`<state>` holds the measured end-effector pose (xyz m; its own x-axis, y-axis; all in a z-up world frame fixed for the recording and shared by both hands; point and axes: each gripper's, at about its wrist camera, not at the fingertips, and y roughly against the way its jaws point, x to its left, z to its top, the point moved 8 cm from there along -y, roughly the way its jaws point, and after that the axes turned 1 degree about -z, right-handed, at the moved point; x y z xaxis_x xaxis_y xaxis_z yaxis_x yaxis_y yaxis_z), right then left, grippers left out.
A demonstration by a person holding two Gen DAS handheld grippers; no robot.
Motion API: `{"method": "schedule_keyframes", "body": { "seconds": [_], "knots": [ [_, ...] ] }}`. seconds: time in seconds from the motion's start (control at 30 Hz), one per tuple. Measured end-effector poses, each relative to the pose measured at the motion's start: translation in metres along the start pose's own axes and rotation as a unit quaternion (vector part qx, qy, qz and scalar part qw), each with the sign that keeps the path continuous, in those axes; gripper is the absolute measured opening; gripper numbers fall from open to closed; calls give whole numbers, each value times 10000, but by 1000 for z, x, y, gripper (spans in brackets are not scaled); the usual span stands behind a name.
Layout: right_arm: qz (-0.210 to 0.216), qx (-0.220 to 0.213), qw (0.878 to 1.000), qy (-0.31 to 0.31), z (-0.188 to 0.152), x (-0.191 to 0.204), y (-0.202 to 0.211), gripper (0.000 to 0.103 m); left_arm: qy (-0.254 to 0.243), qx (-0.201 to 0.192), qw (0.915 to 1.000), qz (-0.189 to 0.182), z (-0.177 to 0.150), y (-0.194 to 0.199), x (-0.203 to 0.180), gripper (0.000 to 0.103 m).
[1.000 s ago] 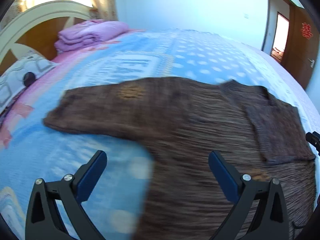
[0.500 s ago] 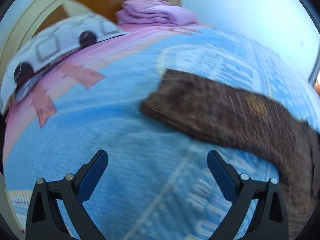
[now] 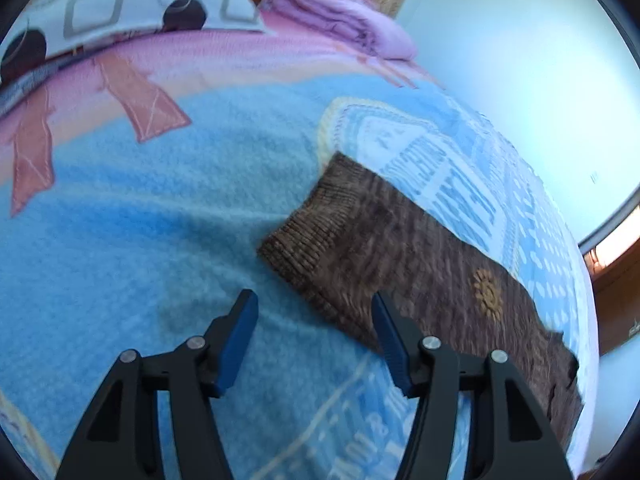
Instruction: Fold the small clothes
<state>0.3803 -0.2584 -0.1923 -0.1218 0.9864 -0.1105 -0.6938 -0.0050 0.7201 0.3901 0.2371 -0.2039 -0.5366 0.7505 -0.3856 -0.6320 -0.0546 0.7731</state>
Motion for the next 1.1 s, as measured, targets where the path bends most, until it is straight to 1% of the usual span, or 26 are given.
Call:
{"method": "schedule_keyframes", "body": {
  "seconds": [0.07, 0.13, 0.2, 0.23, 0.27, 0.3, 0.33, 0.4, 0.5, 0.57, 0.67, 0.77, 0.9, 1.0, 1.1],
  "knots": [
    [2, 0, 10000, 1, 0, 0, 0, 71, 68, -118, 9999, -27, 8, -3, -1, 61],
    [7, 1, 10000, -1, 0, 0, 0, 71, 49, -151, 9999, 30, 15, -9, 0, 61],
    [9, 0, 10000, -4, -1, 0, 0, 71, 132, -217, 9997, -1, 21, -13, 1, 60],
    [10, -2, 10000, -8, -1, 0, 0, 71, 98, -252, 9996, 57, 23, -14, 1, 53],
    [10, -1, 10000, -9, -1, 0, 0, 71, 52, -268, 9996, 116, 24, -15, 1, 36],
    [10, -1, 10000, -15, -1, 0, 0, 71, 7, -255, 9996, 144, 24, -16, 1, 23],
    [14, -2, 10000, -20, -1, 0, 0, 71, -1, -159, 9999, 64, 24, -18, 2, 10],
    [18, -3, 10000, -32, -1, 0, 0, 71, 42, -134, 9999, -32, 24, -15, 3, 10],
    [33, -2, 10000, -53, -1, -1, 0, 71, -138, -286, 9995, -61, 27, -3, -5, 10],
    [30, -4, 10000, -54, -1, -1, 0, 71, -256, -427, 9986, -166, 31, 10, -16, 10],
    [29, -4, 10000, -56, -1, -2, 0, 72, -381, -534, 9971, -380, 34, 27, -36, 10],
    [41, -4, 10000, -71, -1, -2, 0, 72, -528, -602, 9947, -637, 34, 44, -62, 10],
    [50, -10, 9999, -89, -1, -2, 0, 72, -740, -656, 9901, -994, 25, 63, -104, 10],
    [66, -17, 9999, -109, -1, -2, -1, 72, -929, -619, 9852, -1303, 10, 79, -139, 10],
    [73, -26, 9999, -125, -1, -2, -1, 72, -1179, -566, 9791, -1561, -13, 91, -178, 9]
  ]
}}
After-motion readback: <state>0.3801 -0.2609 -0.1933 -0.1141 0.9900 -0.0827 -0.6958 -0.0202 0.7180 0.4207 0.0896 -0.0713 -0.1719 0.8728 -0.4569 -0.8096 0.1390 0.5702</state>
